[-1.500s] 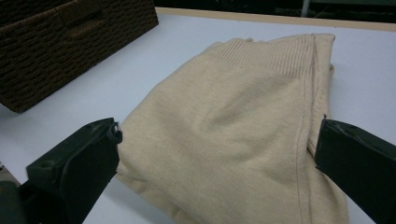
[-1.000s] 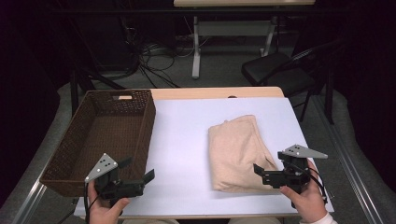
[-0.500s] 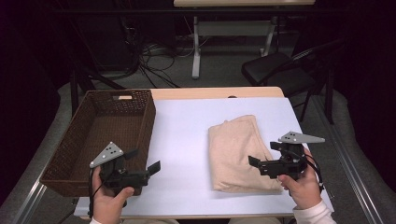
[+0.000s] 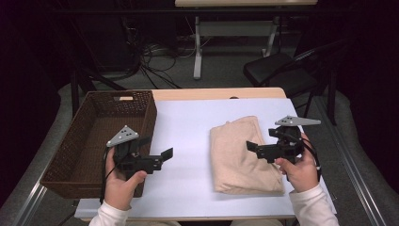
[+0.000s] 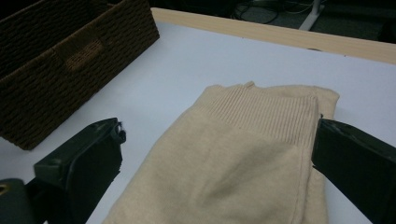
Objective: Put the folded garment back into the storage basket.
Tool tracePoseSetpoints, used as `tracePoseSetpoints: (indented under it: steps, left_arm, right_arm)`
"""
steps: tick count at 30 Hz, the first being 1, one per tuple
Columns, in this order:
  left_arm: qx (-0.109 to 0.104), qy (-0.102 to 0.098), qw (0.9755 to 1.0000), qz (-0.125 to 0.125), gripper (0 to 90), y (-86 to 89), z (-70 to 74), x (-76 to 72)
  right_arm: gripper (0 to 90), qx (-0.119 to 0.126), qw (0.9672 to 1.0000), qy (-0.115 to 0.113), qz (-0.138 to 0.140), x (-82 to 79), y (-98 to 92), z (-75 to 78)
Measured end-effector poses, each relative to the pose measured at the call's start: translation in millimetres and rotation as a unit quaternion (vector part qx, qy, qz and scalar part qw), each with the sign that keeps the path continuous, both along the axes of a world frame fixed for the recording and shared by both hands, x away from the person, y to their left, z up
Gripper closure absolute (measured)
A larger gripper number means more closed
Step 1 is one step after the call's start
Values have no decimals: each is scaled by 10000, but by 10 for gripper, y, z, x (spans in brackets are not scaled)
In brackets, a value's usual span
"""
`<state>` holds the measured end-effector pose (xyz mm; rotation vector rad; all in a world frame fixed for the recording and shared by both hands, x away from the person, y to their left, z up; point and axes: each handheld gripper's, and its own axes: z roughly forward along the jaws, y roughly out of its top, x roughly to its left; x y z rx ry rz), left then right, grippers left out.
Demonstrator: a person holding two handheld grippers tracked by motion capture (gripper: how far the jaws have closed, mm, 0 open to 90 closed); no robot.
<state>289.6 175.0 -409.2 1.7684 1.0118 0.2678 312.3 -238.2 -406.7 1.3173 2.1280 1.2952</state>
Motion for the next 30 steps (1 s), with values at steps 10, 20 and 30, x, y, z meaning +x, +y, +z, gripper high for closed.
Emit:
tracePoseSetpoints:
  steps: [10, 20, 30]
  left_arm:
    - [-121, 230, 9996, -112, 3, -228, 29, 241]
    - [-116, 467, 9987, -157, 3, -575, 17, 462]
    - [-314, 780, 9959, -325, 3, -885, -119, 610]
  right_arm:
    - [12, 18, 9997, 108, -229, 295, -35, 57]
    - [50, -253, 9978, 339, -515, 391, -73, -97]
    - [49, -84, 9979, 251, -583, 361, -217, -176]
